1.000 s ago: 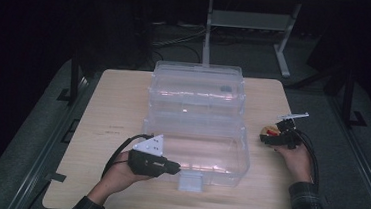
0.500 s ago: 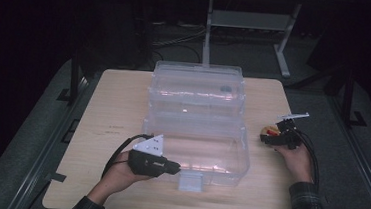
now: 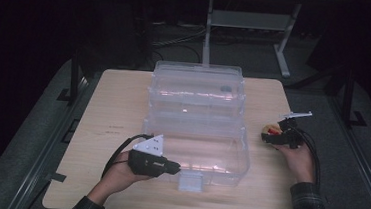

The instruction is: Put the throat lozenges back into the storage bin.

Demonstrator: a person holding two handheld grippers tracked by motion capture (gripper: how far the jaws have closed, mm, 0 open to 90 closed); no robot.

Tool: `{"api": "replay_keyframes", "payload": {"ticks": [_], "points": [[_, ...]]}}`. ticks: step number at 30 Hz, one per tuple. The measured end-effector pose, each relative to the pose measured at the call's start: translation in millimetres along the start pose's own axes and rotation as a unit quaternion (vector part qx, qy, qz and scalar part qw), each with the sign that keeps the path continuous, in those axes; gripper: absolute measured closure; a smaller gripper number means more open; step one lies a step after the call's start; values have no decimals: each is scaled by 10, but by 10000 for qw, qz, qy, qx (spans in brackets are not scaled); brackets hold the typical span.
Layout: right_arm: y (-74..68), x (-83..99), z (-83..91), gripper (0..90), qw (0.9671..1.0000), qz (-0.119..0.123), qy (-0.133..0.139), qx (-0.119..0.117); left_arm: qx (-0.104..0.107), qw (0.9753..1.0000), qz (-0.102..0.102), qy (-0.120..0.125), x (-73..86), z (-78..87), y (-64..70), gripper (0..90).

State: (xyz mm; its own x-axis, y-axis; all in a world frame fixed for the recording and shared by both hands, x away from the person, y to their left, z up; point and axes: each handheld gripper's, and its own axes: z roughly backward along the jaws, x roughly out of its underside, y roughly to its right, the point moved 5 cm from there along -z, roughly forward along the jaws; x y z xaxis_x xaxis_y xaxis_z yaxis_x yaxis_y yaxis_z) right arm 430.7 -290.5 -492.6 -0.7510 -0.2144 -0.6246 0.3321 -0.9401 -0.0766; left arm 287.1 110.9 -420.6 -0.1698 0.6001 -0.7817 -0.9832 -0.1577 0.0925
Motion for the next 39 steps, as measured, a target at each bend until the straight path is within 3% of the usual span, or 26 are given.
{"api": "replay_keyframes", "payload": {"ticks": [15, 39], "points": [[-61, -18, 266, 201, 9999, -98, 85, -55, 2, 10000, -1, -14, 0, 2, -4, 826], [-195, 29, 605, 201, 9992, 95, 165, -337, 5, 10000, -4, -17, 1, 2, -5, 826]]}}
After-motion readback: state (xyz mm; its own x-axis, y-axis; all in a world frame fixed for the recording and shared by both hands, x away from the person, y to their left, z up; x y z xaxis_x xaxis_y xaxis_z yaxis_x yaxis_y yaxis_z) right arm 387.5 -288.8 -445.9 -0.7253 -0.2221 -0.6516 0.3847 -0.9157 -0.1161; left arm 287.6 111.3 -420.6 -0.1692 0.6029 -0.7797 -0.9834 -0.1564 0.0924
